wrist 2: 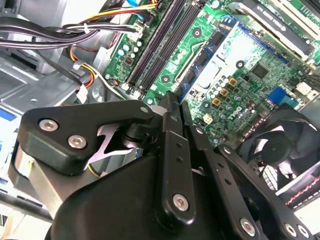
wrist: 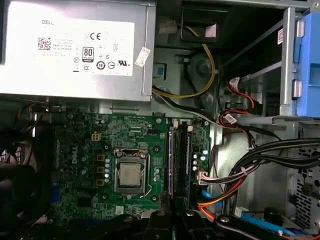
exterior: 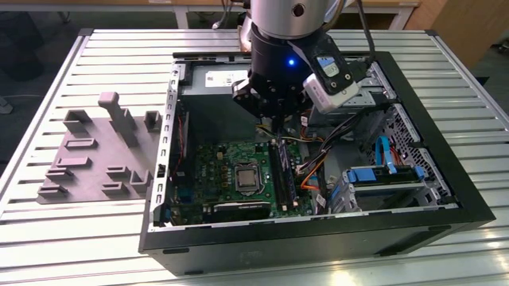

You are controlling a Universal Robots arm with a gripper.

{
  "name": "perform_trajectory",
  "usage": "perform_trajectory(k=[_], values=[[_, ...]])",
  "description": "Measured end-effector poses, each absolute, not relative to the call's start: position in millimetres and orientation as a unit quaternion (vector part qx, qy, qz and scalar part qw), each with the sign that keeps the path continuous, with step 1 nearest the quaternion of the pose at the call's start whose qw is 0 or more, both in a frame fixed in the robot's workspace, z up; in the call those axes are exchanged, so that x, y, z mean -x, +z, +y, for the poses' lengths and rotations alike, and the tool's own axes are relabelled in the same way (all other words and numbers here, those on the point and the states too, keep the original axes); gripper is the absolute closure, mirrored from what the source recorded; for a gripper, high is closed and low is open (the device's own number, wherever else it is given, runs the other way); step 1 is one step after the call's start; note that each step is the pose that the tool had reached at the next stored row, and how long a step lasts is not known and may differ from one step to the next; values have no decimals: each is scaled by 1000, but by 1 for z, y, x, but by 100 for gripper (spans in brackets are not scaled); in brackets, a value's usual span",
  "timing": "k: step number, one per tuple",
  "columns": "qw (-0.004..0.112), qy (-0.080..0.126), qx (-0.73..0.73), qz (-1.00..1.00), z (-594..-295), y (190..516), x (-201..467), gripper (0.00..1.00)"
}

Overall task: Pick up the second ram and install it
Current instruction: 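Insert the second ram into the second slot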

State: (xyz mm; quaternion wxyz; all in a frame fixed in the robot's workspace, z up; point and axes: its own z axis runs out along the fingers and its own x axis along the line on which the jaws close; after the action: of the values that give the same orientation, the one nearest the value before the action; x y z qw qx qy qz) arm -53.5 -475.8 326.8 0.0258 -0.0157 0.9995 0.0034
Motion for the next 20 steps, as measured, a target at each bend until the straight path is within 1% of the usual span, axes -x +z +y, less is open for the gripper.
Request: perform_trajectory(k=[6,20], values=[[14,3,11,1000,-476,323,52,86],[13,3,8,1000,-476,307,46,86]])
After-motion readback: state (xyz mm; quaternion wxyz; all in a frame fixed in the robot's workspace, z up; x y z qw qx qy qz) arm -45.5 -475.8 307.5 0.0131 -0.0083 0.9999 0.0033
